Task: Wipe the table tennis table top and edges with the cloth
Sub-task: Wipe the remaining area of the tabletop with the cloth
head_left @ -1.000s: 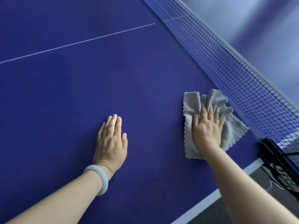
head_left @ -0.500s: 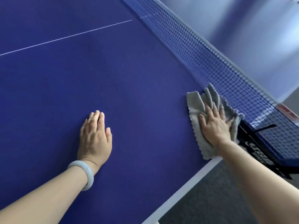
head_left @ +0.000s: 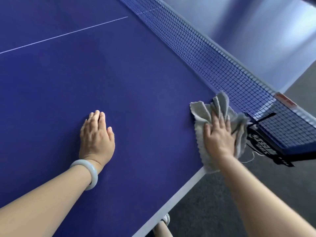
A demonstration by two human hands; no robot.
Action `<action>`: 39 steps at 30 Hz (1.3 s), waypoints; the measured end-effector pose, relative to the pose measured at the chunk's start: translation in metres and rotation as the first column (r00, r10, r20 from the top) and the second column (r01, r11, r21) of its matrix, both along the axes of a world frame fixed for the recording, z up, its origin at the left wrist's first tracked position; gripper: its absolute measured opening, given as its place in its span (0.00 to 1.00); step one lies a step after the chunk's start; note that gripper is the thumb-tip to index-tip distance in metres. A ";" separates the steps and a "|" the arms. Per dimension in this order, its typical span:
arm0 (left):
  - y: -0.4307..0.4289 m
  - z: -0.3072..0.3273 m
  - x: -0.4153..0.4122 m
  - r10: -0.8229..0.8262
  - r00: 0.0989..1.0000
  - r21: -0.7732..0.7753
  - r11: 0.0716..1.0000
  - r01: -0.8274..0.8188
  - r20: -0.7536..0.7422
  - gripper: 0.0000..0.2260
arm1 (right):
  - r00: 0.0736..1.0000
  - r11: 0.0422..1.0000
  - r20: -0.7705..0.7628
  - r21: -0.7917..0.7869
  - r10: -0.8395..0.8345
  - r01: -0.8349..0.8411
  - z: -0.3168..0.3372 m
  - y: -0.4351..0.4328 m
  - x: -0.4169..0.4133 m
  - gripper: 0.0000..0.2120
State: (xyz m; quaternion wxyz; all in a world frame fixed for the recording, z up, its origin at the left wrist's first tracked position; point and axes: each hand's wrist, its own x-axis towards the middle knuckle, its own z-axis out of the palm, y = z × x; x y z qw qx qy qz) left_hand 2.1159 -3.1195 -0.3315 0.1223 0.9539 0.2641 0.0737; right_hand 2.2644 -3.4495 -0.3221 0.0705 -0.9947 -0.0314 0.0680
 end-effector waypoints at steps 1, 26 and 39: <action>0.000 0.000 0.000 0.000 1.000 0.003 1.000 0.000 -0.004 0.24 | 1.000 1.000 -0.017 -0.008 -0.024 0.024 0.000 0.018 -0.019 0.29; -0.008 0.003 -0.161 -0.086 0.992 0.079 0.993 0.093 -0.088 0.25 | 0.972 0.970 0.075 0.080 0.223 -0.228 -0.006 0.157 -0.168 0.30; -0.010 0.002 -0.162 -0.064 0.996 0.033 0.997 0.066 -0.061 0.24 | 0.990 0.989 0.007 0.047 0.140 -0.140 0.006 0.100 -0.112 0.28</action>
